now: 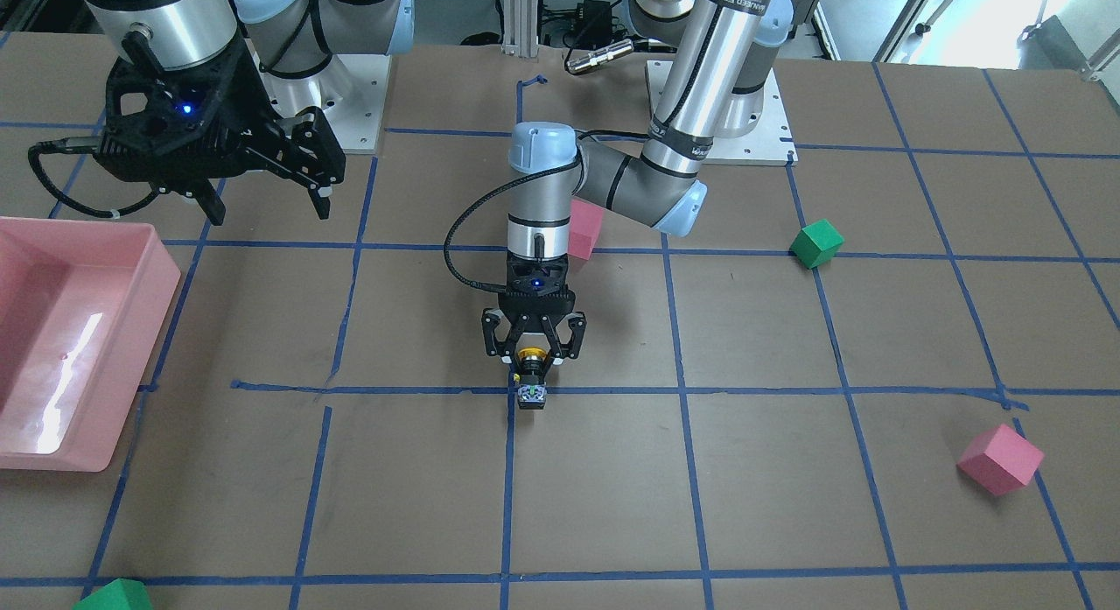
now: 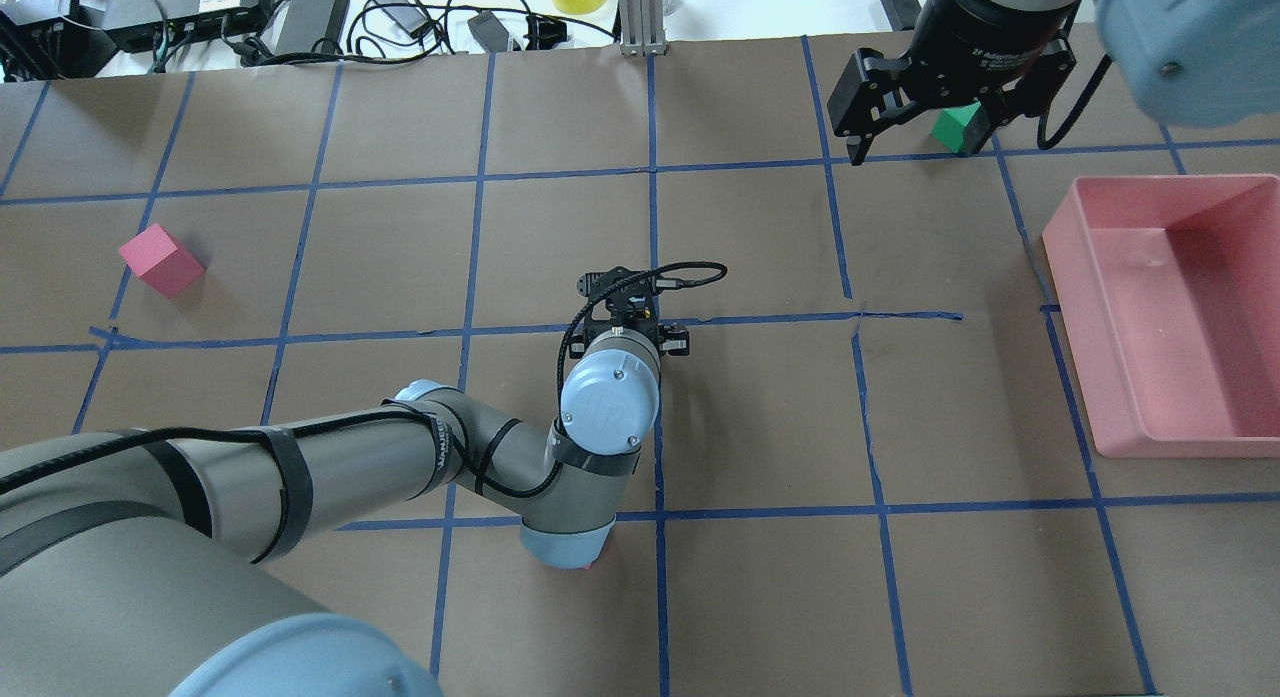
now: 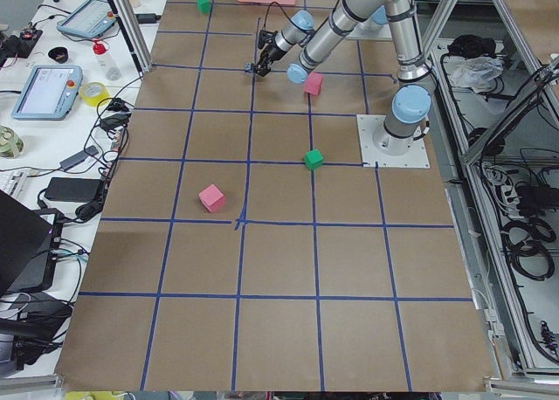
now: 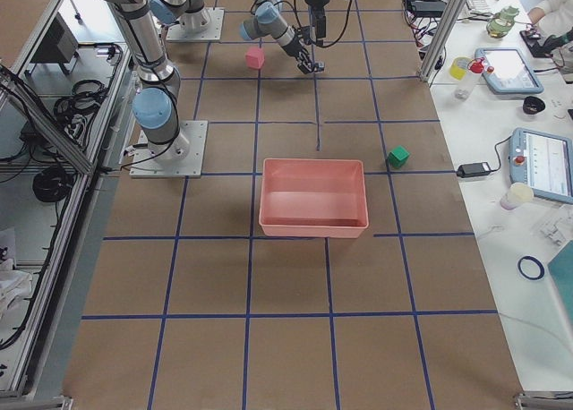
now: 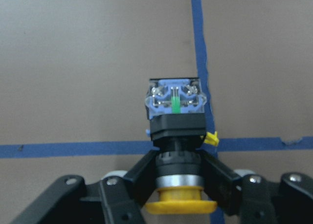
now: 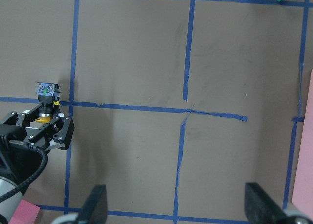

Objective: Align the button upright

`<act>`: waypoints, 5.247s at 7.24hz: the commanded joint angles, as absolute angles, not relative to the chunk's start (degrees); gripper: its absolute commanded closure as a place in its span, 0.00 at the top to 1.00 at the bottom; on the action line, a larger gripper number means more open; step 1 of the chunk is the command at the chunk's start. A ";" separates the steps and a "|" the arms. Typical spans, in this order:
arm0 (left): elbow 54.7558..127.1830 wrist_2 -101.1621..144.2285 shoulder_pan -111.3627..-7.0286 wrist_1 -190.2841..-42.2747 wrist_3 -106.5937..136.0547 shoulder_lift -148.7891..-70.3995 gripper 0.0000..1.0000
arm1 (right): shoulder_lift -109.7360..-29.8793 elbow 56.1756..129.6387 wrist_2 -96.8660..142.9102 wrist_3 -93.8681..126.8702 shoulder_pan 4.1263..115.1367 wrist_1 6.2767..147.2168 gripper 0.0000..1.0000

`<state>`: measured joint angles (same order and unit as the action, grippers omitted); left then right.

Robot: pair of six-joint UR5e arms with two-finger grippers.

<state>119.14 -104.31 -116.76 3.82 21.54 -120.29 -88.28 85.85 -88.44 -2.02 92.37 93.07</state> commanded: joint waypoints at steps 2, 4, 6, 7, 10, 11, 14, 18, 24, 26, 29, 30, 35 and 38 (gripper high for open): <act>109.47 -102.93 -114.27 -23.26 21.96 -113.49 0.00 | -88.24 85.87 -88.42 -2.02 92.37 93.08 1.00; 101.64 -95.67 -110.67 -44.72 26.34 -111.28 0.00 | -88.24 85.87 -88.42 -2.02 92.37 93.08 1.00; 98.45 -83.21 -106.81 -56.73 32.40 -111.09 0.00 | -88.24 85.87 -88.50 -2.02 92.37 93.08 1.00; 98.44 -75.49 -104.35 -58.69 38.00 -111.70 0.00 | -88.24 85.87 -88.42 -2.02 92.37 93.08 1.00; 98.44 -59.56 -99.60 -58.80 60.14 -114.51 0.00 | -88.24 85.96 -88.42 -1.85 92.37 93.16 1.00; 98.44 -53.32 -97.93 -58.80 64.90 -116.35 0.00 | -88.24 85.96 -88.42 -1.76 92.37 93.08 1.00; 98.35 -46.52 -97.56 -58.54 66.89 -120.66 0.00 | -88.24 86.04 -88.50 -1.76 92.37 93.08 1.00; 98.44 -46.32 -96.24 -58.80 64.42 -122.60 0.14 | -88.24 86.05 -88.42 -1.67 92.37 93.08 1.00; 98.44 -46.32 -96.24 -58.80 64.95 -121.30 1.00 | -88.24 86.13 -88.51 -1.76 92.37 93.08 1.00; 94.77 -50.24 -96.15 -63.67 64.61 -116.22 1.00 | -88.24 86.13 -88.42 -1.76 92.37 93.08 1.00; 83.86 -61.15 -95.54 -81.79 54.86 -107.62 0.97 | -88.24 86.22 -88.51 -1.67 92.37 93.08 1.00; 83.67 -64.91 -95.62 -84.44 47.97 -103.05 0.97 | -88.24 86.31 -88.51 -1.58 92.37 93.08 1.00; 84.01 -91.26 -94.92 -94.83 6.49 -89.48 1.00 | -88.24 86.13 -88.50 -1.41 92.37 93.08 1.00; 85.16 -91.41 -91.07 -91.76 2.37 -89.47 1.00 | -88.24 85.96 -88.94 -1.41 92.37 93.08 1.00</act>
<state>84.58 -91.21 -92.88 -92.44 3.40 -89.37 -88.24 85.96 -88.62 -1.41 92.38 93.08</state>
